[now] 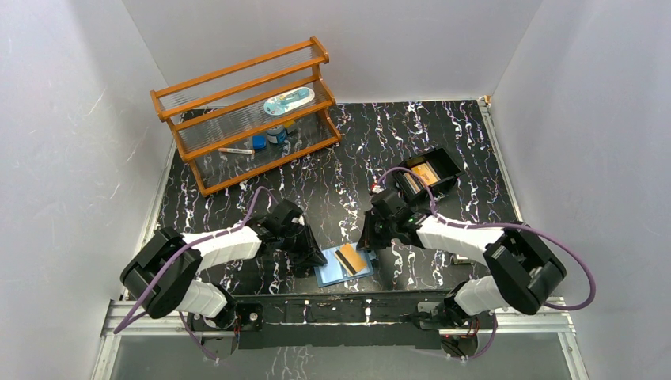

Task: Put the credit cards into the card holder
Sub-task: Insert the credit card into the card holder.

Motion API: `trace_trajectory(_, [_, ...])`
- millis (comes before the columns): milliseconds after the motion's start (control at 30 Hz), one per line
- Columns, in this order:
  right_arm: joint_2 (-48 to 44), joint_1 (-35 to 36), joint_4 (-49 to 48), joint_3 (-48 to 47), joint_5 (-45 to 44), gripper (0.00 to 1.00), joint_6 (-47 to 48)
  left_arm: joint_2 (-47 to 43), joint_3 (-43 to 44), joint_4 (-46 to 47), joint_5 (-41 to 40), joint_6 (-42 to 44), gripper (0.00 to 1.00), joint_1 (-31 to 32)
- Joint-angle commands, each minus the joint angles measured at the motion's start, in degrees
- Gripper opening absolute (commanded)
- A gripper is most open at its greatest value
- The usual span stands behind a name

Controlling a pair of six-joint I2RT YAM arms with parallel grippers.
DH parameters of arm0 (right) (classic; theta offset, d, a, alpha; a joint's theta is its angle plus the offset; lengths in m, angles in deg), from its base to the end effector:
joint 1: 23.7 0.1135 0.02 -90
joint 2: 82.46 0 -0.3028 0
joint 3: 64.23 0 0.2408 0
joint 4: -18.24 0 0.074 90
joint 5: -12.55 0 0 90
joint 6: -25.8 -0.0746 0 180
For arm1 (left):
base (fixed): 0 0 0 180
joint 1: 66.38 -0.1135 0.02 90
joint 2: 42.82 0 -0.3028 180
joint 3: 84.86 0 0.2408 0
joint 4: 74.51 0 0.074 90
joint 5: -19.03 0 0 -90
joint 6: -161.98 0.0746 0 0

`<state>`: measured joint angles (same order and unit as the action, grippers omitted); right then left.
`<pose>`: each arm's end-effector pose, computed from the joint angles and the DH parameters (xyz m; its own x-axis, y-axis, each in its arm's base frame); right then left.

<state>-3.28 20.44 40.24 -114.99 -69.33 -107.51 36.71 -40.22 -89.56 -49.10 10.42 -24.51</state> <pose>0.1858 0.1950 0.1824 -0.9197 0.0538 -0.3890 -0.1693 0.8395 0.5163 0.1711 -0.1907 0.1639 -0.9731 -0.2237 -0.0558 -0.1212 0.7021 -0.7017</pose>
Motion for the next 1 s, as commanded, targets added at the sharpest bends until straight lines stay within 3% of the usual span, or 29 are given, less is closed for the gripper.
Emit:
trace_trajectory(0, [1.4,-0.1,-1.4,-1.6,0.5,0.06,0.2,0.2,-0.6,0.2,0.7,0.4,0.19,0.2])
trace_trajectory(33, [1.6,-0.1,-1.5,-1.5,0.5,0.06,0.2,0.2,-0.4,0.2,0.7,0.3,0.19,0.2])
trace_trajectory(100, [1.7,-0.1,-1.8,-1.2,17.4,0.06,0.2,-0.2,0.4,0.2,1.1,-0.1,0.19,0.2])
trace_trajectory(133, [1.6,-0.1,-2.0,-1.1,18.3,0.06,17.4,-0.3,1.1,0.3,1.5,-0.4,0.19,0.3])
trace_trajectory(167, [1.6,-0.1,-2.3,-1.0,18.7,0.61,13.5,-0.4,1.9,0.3,1.8,-0.7,0.19,0.3])
trace_trajectory(200, [1.4,-0.1,-2.8,-0.7,19.1,0.63,12.8,-0.3,2.8,0.4,2.0,-0.8,0.19,0.4])
trace_trajectory(467, [0.4,-0.2,-1.9,-0.7,17.0,0.64,12.4,5.0,8.5,2.2,2.9,-0.3,0.16,1.3])
trace_trajectory(767, [-1.4,-0.1,0.3,-1.5,12.1,0.58,15.1,11.0,8.0,6.6,3.4,-0.3,0.12,1.6])
trace_trajectory(967, [1.1,-0.2,-0.4,-1.6,13.6,0.59,15.7,12.7,7.0,7.0,2.9,0.0,0.1,1.6])
